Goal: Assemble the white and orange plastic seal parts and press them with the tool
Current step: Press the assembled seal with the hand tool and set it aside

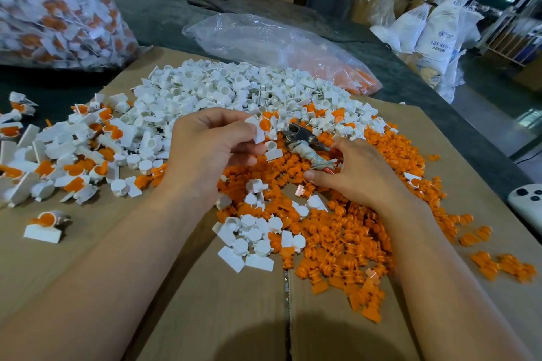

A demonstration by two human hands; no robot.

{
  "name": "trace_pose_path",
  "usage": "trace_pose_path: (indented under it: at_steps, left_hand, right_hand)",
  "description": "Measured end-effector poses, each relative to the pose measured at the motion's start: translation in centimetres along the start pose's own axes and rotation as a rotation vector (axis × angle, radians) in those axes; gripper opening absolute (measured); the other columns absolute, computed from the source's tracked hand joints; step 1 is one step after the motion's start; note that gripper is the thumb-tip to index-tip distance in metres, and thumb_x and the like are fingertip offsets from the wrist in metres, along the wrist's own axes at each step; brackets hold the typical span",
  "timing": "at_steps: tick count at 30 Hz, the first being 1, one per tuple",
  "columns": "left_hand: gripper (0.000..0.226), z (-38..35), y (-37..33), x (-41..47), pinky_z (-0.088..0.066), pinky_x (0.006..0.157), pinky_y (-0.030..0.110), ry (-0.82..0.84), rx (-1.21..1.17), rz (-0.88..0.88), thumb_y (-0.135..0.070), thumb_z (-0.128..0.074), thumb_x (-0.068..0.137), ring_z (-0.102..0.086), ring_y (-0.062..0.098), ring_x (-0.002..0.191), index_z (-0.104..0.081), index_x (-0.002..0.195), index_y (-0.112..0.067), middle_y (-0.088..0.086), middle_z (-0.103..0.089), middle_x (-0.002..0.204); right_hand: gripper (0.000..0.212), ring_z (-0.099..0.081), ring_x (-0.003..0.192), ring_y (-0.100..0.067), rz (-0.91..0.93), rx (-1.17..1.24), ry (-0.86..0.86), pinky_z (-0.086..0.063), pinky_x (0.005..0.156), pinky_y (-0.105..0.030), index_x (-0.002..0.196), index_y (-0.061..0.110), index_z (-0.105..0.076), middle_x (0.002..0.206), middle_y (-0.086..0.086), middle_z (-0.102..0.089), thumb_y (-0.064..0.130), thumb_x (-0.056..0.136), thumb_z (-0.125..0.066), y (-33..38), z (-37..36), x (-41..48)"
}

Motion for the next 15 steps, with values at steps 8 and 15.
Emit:
trace_pose_path:
  at_steps: [8,15]
  left_hand:
    - [0.003,2.1,-0.3,1.3,-0.053,0.053,0.016,-0.122,-0.387,0.054,-0.007,-0.058,0.087,-0.070,0.014,0.066,-0.058,0.088,-0.004,0.007,-0.072,0.071]
    - [0.023,6.7,0.0,2.6,-0.049,0.051,0.018,-0.387,-0.730,-0.023,-0.025,-0.047,0.095,-0.067,0.011,0.060,-0.057,0.078,-0.012,0.003,-0.071,0.067]
  right_hand:
    - [0.084,-0.038,0.122,-0.025,0.003,-0.020,0.011,-0.033,0.096,-0.035,0.132,0.015,-0.041,0.131,-0.009,-0.043,0.068,0.070,-0.056,-0.1,-0.2,-0.1]
    - [0.086,-0.033,0.127,-0.025,0.004,-0.029,0.021,-0.031,0.100,-0.036,0.135,0.015,-0.038,0.140,-0.008,-0.037,0.069,0.070,-0.054,-0.1,-0.3,-0.1]
Point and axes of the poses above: each hand's wrist, its own x-axis towards the middle knuckle, its own z-axis out of the back of the hand, y = z × x, the point moved 6 cm from there along x, towards the middle knuckle
